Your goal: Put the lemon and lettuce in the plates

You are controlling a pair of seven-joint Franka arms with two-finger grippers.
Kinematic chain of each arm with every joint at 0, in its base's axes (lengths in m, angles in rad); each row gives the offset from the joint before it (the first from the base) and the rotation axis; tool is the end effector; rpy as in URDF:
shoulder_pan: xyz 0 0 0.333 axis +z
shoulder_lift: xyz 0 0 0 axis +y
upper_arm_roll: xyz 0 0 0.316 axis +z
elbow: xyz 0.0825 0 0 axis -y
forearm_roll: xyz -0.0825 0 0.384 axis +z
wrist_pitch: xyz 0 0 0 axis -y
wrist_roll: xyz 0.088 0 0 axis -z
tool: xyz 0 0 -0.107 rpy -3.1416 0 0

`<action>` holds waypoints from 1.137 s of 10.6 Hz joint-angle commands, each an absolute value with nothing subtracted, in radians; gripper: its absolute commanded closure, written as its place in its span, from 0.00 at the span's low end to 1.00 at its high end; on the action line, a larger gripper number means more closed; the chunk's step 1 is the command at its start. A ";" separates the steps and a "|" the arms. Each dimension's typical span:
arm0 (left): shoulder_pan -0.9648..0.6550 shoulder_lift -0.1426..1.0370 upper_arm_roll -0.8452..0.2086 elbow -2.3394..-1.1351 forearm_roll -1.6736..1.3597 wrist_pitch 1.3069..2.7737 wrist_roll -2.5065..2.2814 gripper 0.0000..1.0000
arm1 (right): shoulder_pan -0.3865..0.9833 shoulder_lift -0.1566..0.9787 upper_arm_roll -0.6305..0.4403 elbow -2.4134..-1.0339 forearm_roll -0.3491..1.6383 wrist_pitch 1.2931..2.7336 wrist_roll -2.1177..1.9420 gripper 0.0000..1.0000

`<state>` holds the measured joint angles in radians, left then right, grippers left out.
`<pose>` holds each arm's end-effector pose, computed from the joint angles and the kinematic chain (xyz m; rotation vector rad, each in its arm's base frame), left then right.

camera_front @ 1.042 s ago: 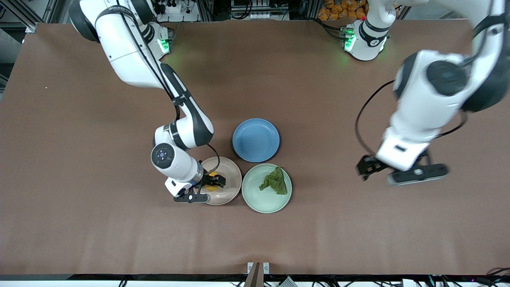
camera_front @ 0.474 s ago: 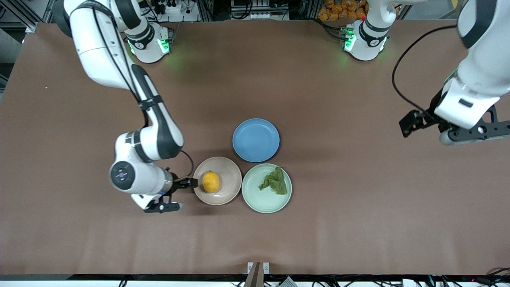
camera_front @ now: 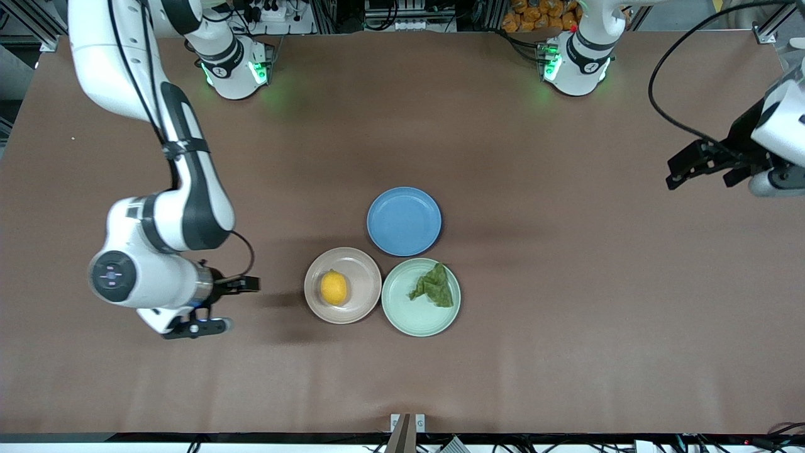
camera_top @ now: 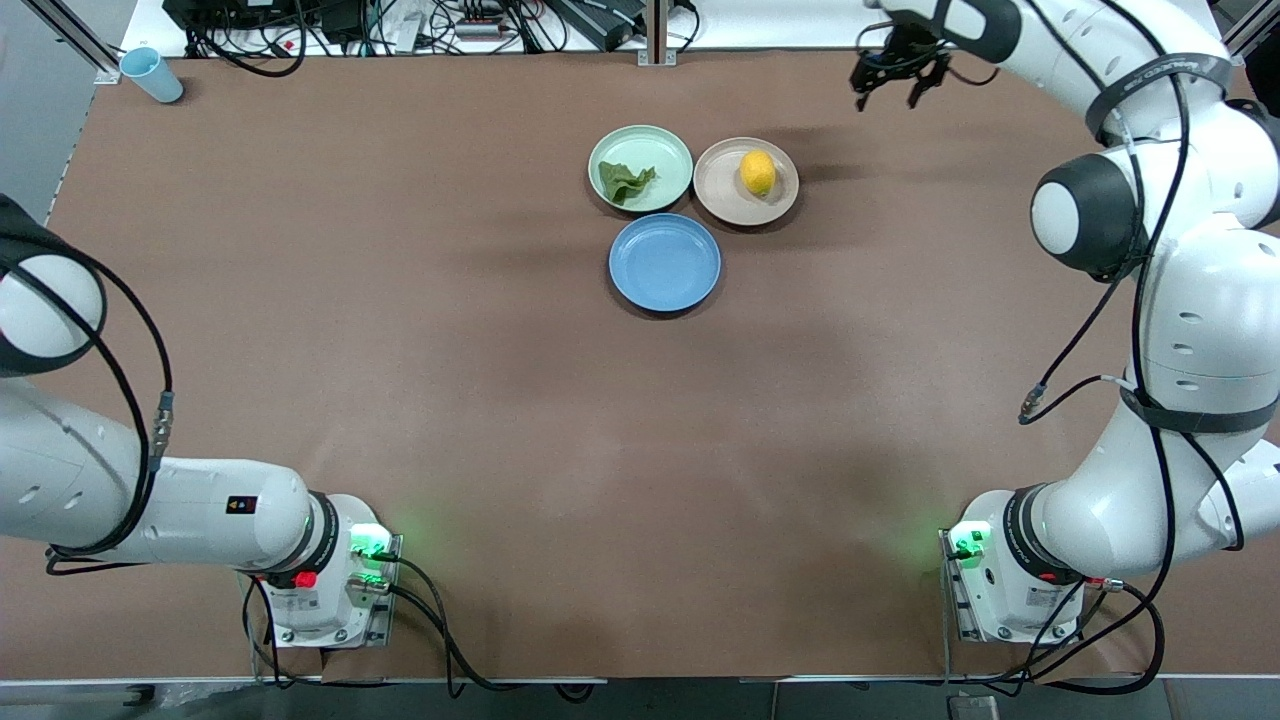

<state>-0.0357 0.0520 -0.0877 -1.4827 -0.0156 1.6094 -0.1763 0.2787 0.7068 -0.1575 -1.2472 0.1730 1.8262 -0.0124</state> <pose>0.5709 -0.0710 0.6406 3.1074 0.0827 0.1105 0.7175 0.1296 0.3395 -3.0773 -0.1709 0.1892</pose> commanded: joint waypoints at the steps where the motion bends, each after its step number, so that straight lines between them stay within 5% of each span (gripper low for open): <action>1: -0.038 0.000 -0.100 -1.509 -0.035 1.594 -0.192 0.00 | 0.250 0.603 -0.202 -1.288 0.150 1.741 -0.055 0.00; 12: 0.003 -0.095 -0.095 -1.629 -0.025 1.562 -0.202 0.00 | 0.111 0.195 -0.209 -1.373 0.092 1.427 -0.055 0.00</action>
